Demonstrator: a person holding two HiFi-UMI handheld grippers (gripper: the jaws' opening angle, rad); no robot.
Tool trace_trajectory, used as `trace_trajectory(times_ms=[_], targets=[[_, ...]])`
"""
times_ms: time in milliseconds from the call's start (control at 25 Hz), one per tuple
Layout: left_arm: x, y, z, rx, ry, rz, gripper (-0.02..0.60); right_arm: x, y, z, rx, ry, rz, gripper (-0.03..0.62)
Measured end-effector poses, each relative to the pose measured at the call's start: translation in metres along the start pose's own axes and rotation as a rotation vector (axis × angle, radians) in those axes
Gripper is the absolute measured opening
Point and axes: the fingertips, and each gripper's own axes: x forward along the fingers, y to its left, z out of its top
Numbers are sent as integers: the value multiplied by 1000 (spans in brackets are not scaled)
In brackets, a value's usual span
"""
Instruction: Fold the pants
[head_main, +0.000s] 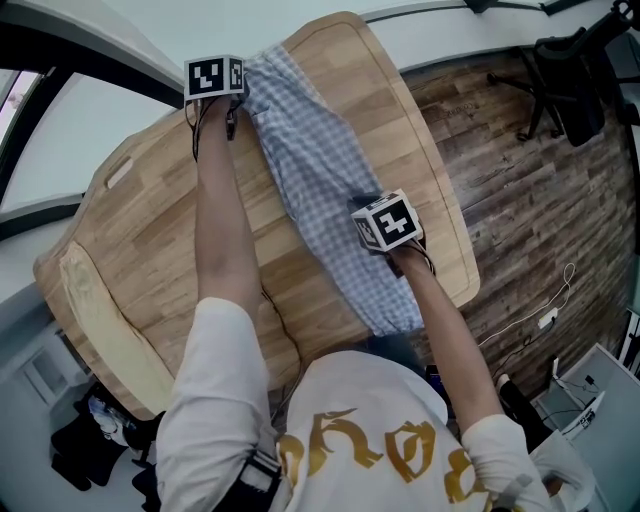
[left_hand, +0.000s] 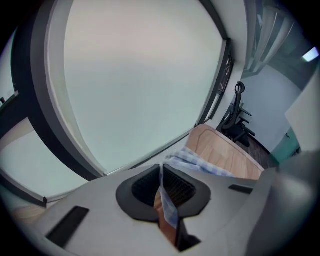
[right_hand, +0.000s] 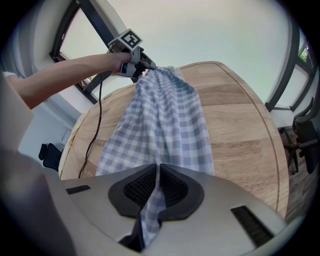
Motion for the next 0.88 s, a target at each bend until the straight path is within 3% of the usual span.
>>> trace_trajectory(times_ms=[200, 360, 480, 520, 680, 880], targets=[[10, 4, 2, -17, 34, -5, 52, 1, -1, -1, 9, -10, -4, 44], [10, -3, -9, -41, 3, -21, 56, 0, -1, 1, 9, -8, 1, 44], [-1, -13, -11, -43, -17, -43, 185, 1, -1, 1, 4, -8, 4, 44], [-7, -18, -14, -42, -18, -51, 202, 1, -1, 1, -2, -8, 2, 44], [-36, -33, -28, -17, -43, -39, 210, -3, 0, 1, -31, -5, -20, 44], [-87, -15, -38, -64, -125, 59, 281, -7, 6, -1, -133, 28, -28, 66]])
